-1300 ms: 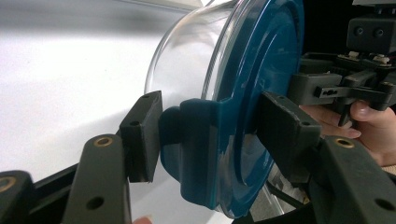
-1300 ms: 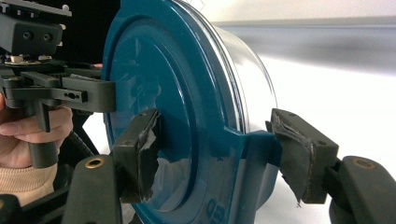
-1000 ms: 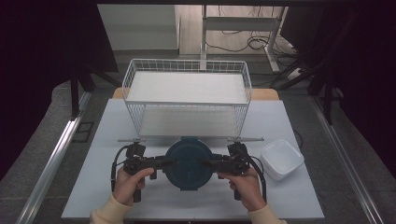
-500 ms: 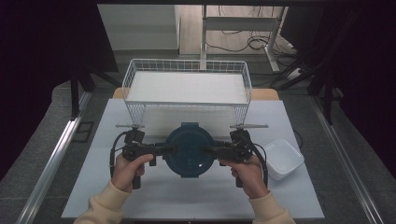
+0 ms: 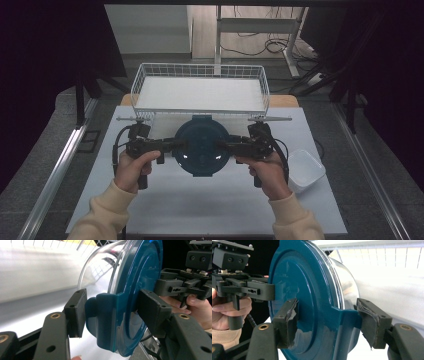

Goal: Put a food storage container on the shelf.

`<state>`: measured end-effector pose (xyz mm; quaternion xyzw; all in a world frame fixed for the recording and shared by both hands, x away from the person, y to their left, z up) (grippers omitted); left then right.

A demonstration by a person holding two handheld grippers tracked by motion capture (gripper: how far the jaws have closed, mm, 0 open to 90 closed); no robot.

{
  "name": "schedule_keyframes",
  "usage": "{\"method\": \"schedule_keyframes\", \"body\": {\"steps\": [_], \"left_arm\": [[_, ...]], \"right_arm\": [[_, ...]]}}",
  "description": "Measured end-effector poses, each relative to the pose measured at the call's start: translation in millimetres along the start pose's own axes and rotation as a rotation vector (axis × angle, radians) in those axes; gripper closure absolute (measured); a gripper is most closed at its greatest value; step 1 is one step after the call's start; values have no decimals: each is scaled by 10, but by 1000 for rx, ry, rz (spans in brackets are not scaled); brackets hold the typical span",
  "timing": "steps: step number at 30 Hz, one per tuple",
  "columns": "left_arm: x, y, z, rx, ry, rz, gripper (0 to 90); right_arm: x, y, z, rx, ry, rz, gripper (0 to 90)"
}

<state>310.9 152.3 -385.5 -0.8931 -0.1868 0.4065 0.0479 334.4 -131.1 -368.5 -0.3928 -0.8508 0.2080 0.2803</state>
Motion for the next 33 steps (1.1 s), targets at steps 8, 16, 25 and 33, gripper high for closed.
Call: {"method": "schedule_keyframes", "body": {"steps": [8, 16, 25, 33], "left_arm": [[-35, -22, -160, -1, 15, 2, 420], [-83, -36, -363, -4, 35, 7, 420], [-109, -48, -579, -8, 49, 8, 419], [-178, -64, -743, -6, 74, -4, 419]], "right_arm": [[16, -26, -157, -5, -11, 1, 357], [25, -67, -342, -18, -21, 8, 359], [22, -84, -551, -18, -30, 10, 360], [14, -109, -686, -31, -28, 3, 361]]}}
Point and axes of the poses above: each handheld gripper's, and its own axes: y roughly forward along the jaws, z roughly out of its underside, x roughly to its left, the point moved 2 cm from there along y, roughly forward along the jaws, and after that the axes turned 14 degrees about z, right-handed, at the moved point
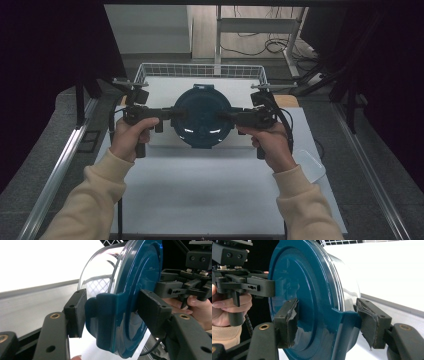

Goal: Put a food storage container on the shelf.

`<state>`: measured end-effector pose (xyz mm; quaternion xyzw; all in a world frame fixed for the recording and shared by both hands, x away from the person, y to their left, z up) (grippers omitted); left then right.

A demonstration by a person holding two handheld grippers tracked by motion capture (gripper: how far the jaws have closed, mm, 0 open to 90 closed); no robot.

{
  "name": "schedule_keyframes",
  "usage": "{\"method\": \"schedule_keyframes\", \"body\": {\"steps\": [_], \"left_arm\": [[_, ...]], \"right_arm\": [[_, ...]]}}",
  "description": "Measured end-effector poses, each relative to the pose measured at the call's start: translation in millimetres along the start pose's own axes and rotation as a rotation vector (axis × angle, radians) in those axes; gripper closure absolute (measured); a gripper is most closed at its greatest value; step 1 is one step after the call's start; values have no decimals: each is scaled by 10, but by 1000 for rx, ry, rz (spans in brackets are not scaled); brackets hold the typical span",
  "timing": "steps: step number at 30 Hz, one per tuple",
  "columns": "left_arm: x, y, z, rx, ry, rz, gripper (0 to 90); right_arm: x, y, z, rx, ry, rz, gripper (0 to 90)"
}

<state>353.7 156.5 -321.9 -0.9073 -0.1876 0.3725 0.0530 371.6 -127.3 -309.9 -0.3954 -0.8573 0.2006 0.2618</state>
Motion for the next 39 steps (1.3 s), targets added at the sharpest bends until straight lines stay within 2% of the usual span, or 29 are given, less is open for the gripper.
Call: {"method": "schedule_keyframes", "body": {"steps": [17, 29, 39], "left_arm": [[26, -3, -305, -9, -2, 10, 418], [219, 62, -576, -18, -31, 22, 418], [398, 83, -723, -23, -56, 22, 417]], "right_arm": [[-28, -4, -280, -1, -21, 5, 367], [-165, 142, -520, 19, -7, 7, 370], [-248, 307, -685, 43, 1, 8, 370]]}}
Point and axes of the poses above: each handheld gripper's, and its own axes: y roughly forward along the jaws, z roughly out of its underside, x roughly to its left, the point moved 2 cm from there along y, roughly forward along the jaws, and after that the axes turned 14 degrees about z, right-handed, at the moved point
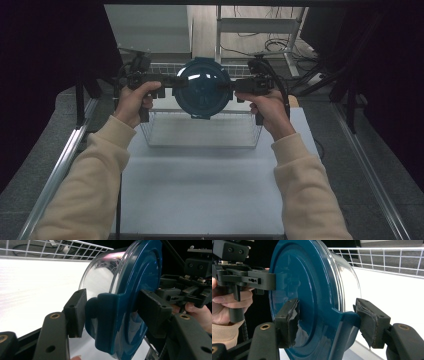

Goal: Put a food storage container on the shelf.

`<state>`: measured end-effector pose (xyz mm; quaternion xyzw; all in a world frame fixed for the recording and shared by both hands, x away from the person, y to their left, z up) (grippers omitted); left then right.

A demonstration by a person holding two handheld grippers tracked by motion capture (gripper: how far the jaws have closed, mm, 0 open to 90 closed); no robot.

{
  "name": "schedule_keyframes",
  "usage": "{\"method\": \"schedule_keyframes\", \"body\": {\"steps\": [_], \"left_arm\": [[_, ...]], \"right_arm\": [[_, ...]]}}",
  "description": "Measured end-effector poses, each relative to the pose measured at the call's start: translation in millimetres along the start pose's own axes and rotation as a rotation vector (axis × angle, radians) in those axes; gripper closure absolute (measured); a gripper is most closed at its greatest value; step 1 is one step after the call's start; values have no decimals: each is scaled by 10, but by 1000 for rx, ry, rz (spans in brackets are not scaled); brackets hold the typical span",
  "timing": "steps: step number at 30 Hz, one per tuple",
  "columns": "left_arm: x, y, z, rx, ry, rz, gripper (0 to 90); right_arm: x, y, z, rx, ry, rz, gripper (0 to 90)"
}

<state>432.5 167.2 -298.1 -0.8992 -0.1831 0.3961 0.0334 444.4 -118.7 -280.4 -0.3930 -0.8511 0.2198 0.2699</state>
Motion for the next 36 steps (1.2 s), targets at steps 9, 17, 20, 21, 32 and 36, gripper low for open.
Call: {"method": "schedule_keyframes", "body": {"steps": [9, 17, 20, 21, 32, 36], "left_arm": [[144, -1, -82, -10, -32, 3, 417], [210, 9, -117, -18, -48, 2, 416], [281, 40, -113, -15, -66, 1, 416], [281, 40, -113, -15, -66, 1, 416], [494, 141, -155, -50, -139, -9, 417], [541, 185, -178, -64, -165, -28, 409]], "right_arm": [[-58, 140, -129, 16, -4, 0, 370], [-100, 212, -196, 30, -2, -8, 370], [-139, 261, -196, 40, 4, -10, 370], [-139, 261, -196, 40, 4, -10, 370], [-329, 467, -217, 51, 95, -27, 365], [-387, 539, -231, 53, 142, -34, 353]]}}
Point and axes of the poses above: each handheld gripper's, and its own axes: y roughly forward along the jaws, z roughly out of its underside, x roughly to its left, the point moved 2 cm from there along y, roughly forward along the jaws, and after that the axes turned 14 degrees about z, right-handed, at the moved point
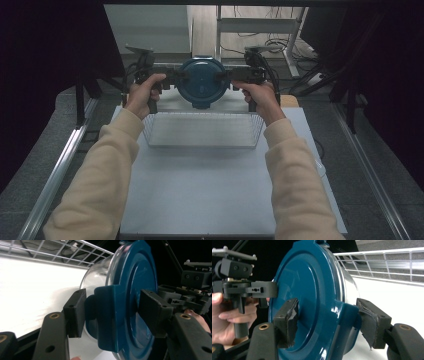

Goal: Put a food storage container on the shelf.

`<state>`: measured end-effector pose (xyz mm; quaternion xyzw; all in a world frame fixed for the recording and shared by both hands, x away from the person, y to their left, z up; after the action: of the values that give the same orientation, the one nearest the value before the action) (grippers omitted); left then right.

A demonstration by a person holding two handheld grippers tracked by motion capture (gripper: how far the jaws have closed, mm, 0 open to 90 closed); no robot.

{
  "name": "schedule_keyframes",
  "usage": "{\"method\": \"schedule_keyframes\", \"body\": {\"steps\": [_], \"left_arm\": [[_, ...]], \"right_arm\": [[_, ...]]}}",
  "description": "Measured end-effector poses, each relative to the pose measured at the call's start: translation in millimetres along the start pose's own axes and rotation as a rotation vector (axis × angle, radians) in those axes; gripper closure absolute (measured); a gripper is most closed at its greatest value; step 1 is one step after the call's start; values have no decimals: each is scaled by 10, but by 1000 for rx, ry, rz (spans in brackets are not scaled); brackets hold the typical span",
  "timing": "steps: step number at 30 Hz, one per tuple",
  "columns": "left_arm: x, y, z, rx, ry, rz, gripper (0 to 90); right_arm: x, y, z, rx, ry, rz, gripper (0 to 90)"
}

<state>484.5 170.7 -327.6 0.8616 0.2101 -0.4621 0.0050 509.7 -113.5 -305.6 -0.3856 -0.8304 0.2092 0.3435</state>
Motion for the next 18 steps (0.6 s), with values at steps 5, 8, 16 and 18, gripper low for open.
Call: {"method": "schedule_keyframes", "body": {"steps": [5, 8, 16, 18], "left_arm": [[94, 51, -31, 1, -50, 7, 397], [152, 72, -40, -1, -76, 17, 393], [218, 115, -47, -13, -103, 21, 386], [218, 114, -47, -13, -103, 21, 386]], "right_arm": [[-78, 83, -20, 14, 79, -1, 341], [-106, 118, -25, 26, 116, 5, 336], [-182, 185, -19, 59, 195, 3, 324], [-188, 188, -17, 58, 198, -1, 324]]}}
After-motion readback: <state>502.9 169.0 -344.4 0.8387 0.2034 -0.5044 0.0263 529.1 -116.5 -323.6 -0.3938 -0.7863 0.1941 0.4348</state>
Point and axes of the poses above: each handheld gripper's, and its own axes: y roughly forward along the jaws, z roughly out of its underside, x roughly to its left, the point moved 2 cm from there along y, roughly forward along the jaws, and after that the axes turned 14 degrees about z, right-handed, at the moved point
